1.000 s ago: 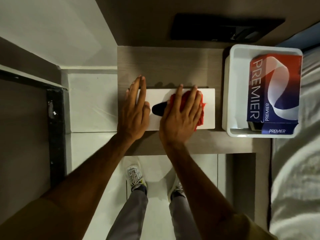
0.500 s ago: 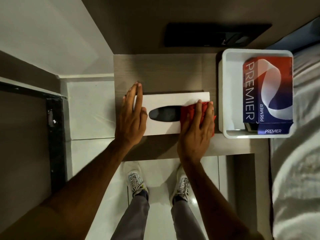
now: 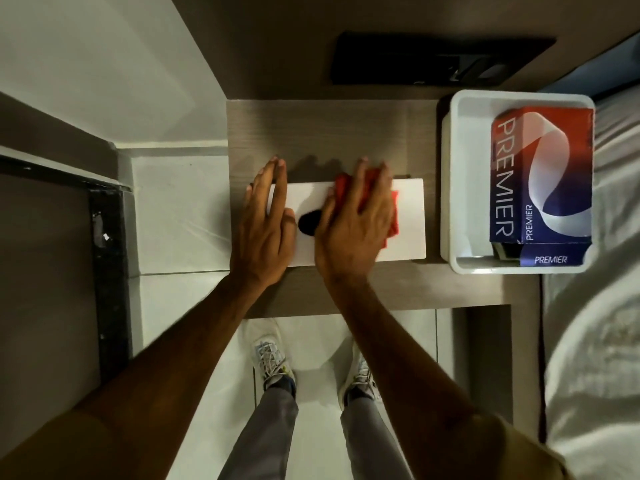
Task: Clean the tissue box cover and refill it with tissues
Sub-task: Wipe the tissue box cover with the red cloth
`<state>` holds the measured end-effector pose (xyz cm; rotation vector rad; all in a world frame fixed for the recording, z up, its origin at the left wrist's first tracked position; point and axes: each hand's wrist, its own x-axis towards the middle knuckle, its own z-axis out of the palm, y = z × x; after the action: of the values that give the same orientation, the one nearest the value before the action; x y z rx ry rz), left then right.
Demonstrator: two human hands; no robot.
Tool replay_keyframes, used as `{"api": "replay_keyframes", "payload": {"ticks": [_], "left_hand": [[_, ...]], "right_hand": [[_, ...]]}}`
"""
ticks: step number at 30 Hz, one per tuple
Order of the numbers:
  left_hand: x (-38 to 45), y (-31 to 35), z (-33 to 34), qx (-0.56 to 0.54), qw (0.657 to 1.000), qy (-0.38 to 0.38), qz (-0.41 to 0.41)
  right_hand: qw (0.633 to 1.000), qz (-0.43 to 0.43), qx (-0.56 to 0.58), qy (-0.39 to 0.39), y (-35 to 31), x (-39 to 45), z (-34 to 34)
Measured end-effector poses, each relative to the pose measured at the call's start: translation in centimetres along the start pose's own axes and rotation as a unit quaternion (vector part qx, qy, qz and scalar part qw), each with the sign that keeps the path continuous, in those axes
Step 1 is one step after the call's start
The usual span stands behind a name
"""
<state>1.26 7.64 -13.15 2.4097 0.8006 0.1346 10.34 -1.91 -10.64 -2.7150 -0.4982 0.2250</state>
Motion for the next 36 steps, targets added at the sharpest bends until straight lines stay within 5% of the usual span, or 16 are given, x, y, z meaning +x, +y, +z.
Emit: {"api": "replay_keyframes", "payload": {"ticks": [4,11,16,21,25,29,36], "left_hand": [[-0.1,0.0,-0.1,-0.003,1.0,0.001,0.001],[0.1,-0.1,0.1,0.016,1.0,0.001,-0.006],[-0.1,-0.2,0.1,0.027,1.0,-0.002,-0.005],[0.0,-0.2,0.1,0.044,0.999,0.007,0.0],[0.0,-0.3,0.2,0.058,0.998,0.004,-0.01],[0.0,-0.3,0.2,0.074,0.997,0.001,-0.001],[0.1,-0.2,0.1,0.103,0.995,-0.004,-0.005]], "right_hand": [[0.966,-0.236,-0.053,-0.09,0.5,0.7,-0.1],[0.999,0.04,0.002,0.0,-0.5,2.0,-0.4],[0.97,-0.213,-0.039,-0.106,-0.5,2.4,-0.5],[0.993,-0.081,-0.05,-0.064,4.6,3.8,-3.7],[0.995,-0.037,0.043,-0.079,6.7,1.6,-4.9],[0.991,-0.06,0.06,-0.099,7.9,-1.3,-5.6],[0.978,-0.201,-0.045,-0.015,11.5,-2.7,-7.0]]}}
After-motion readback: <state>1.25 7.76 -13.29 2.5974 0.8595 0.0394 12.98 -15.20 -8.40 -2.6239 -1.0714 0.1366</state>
